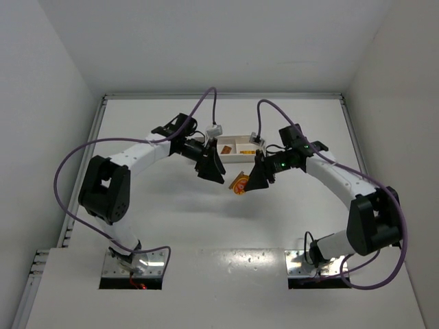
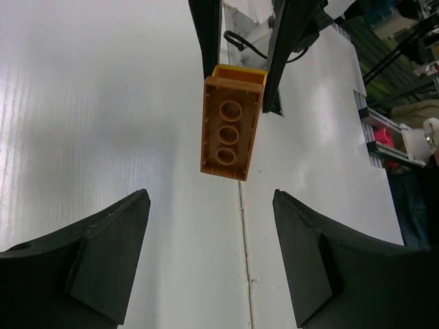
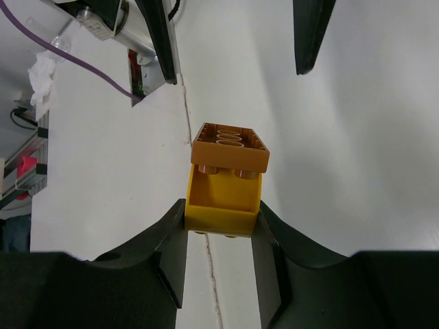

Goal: Sort the legos into containers by color

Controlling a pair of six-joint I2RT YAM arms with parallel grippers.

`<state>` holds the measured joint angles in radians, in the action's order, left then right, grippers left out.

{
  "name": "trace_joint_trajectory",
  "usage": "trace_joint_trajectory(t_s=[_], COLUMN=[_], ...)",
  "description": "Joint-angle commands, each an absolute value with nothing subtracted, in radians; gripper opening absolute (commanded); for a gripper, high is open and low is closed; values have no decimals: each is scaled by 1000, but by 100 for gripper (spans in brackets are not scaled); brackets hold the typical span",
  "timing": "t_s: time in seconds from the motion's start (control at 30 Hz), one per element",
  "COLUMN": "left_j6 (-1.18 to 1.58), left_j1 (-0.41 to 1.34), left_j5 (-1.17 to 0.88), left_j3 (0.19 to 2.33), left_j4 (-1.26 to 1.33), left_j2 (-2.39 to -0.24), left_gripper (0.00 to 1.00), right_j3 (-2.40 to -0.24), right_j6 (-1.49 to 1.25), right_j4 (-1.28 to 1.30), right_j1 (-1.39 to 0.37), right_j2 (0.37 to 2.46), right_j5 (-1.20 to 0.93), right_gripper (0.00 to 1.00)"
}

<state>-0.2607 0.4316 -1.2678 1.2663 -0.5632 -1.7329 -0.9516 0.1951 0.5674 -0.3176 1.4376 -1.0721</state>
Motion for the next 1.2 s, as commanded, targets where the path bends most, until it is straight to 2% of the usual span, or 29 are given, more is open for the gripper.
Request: trace_joint_trajectory(t_s=[0.0, 0.27, 0.6, 0.7, 0.83, 0.93, 1.0, 1.17], left_j6=[-291, -301, -310, -310, -310, -310, -310, -310], left_j1=[452, 489, 517, 526, 526, 526, 526, 514], left_j5=[-1309, -1285, -1275, -1275, -1275, -1266, -1253, -1253], left_j3=[1311, 1322, 1322, 1313, 1313, 1313, 1313, 1295], left_j4=[-558, -558, -558, -558, -558, -558, -558, -558], left_j2=[-1733, -1743, -1743, -1752, -1752, -1752, -1752, -1730], left_gripper=[78, 74, 57, 54, 39, 10, 0, 0], right_j3=[-1014, -1043, -1089, -1098, -1098, -1098, -1086, -1016], right_j6=[247, 259, 268, 268, 268, 268, 268, 278], right_j4=[581, 601, 621, 630, 630, 630, 630, 608], right_j1=[-345, -376, -394, -394, -394, -394, -394, -394], right_j2=[1451, 1485, 1536, 1545, 1545, 1545, 1545, 1496], right_j5=[-1111, -1111, -1111, -1111, -1111, -1111, -1101, -1055], right_gripper=[4, 4, 4, 4, 4, 4, 4, 4])
